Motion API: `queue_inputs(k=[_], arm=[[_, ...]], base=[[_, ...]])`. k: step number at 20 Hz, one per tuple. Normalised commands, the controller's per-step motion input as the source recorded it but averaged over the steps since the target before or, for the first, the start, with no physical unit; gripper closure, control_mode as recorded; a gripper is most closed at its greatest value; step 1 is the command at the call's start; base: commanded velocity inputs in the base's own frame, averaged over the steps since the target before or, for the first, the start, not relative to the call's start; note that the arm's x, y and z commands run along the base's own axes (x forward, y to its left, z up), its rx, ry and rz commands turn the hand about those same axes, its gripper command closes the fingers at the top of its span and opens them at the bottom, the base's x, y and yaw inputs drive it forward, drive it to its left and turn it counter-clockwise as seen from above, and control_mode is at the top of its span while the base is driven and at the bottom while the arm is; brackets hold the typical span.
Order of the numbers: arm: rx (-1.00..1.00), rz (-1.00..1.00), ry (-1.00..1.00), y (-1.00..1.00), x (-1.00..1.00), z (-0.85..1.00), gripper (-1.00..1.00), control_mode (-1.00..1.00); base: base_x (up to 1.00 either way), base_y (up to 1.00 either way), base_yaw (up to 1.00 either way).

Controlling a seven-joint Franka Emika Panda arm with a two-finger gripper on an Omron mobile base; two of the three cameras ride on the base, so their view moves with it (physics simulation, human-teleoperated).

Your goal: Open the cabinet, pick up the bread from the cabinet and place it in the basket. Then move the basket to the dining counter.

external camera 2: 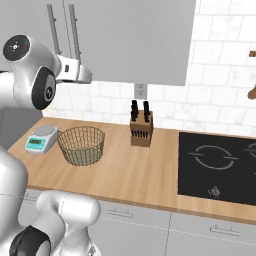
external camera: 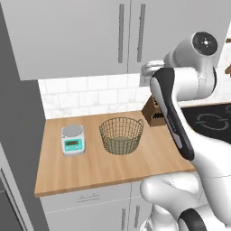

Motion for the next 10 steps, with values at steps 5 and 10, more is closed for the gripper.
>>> queue_inputs(k=[5,10], arm=[[0.10,0.00,-0.08,0.01,0.00,0.57,-1.00,-1.00],[0.04,0.00,-0.14,0.18,0.14,0.36,-1.00,-1.00]], base=[[0.00,0.00,0.00],[0.00,0.00,0.00]])
